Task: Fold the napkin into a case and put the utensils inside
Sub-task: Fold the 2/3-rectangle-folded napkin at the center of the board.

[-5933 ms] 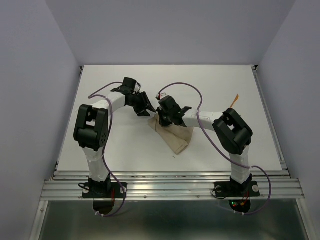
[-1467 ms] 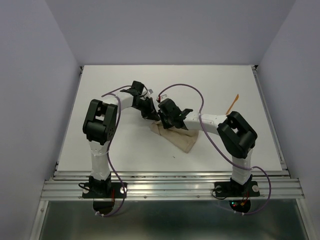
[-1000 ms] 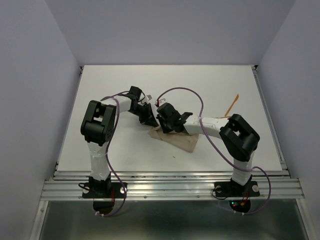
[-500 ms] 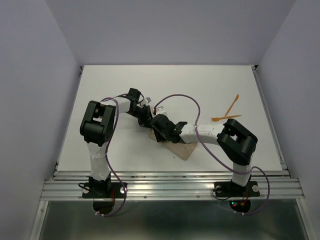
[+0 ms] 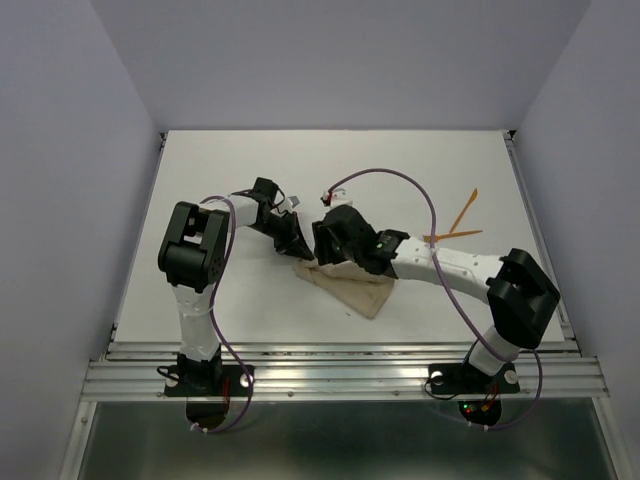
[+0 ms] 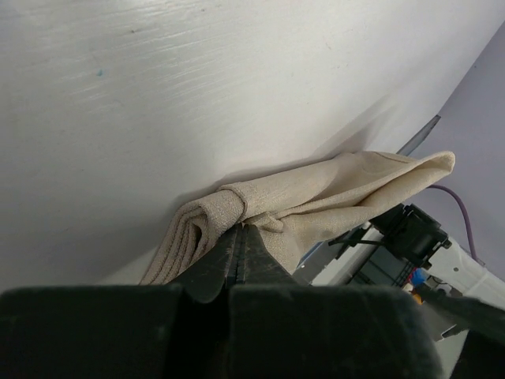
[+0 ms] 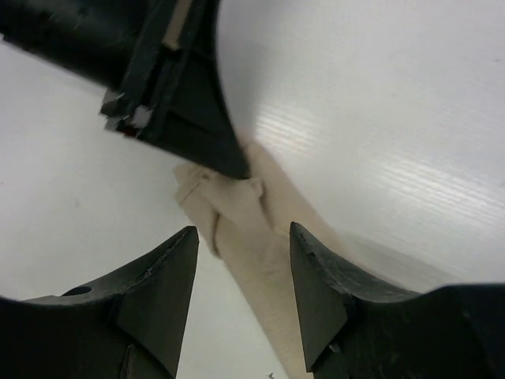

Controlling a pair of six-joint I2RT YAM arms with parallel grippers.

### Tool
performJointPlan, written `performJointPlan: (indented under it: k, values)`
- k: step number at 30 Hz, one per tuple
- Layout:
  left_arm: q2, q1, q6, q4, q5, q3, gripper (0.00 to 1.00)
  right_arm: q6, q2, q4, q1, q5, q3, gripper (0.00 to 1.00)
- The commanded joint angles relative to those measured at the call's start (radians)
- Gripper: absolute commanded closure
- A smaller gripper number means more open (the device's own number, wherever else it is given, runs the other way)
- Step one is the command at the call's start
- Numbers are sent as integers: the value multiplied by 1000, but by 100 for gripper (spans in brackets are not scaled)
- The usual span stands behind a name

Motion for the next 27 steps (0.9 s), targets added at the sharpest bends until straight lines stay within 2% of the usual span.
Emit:
performJointPlan:
  k: [1, 7, 16, 27]
  values:
    - [11, 12, 62, -29, -146, -39, 100, 14, -3, 4, -123, -97, -16, 44]
    - [9, 12, 65, -29, -145, -38, 100, 18, 43, -51, -235, -238, -5, 37]
    - [5, 12, 62, -28, -148, -38, 100, 26, 61, -60, -235, -494, -80, 32]
    - [3, 14, 53, -24, -157, -38, 100, 0, -17, -68, -235, -540, -165, 33]
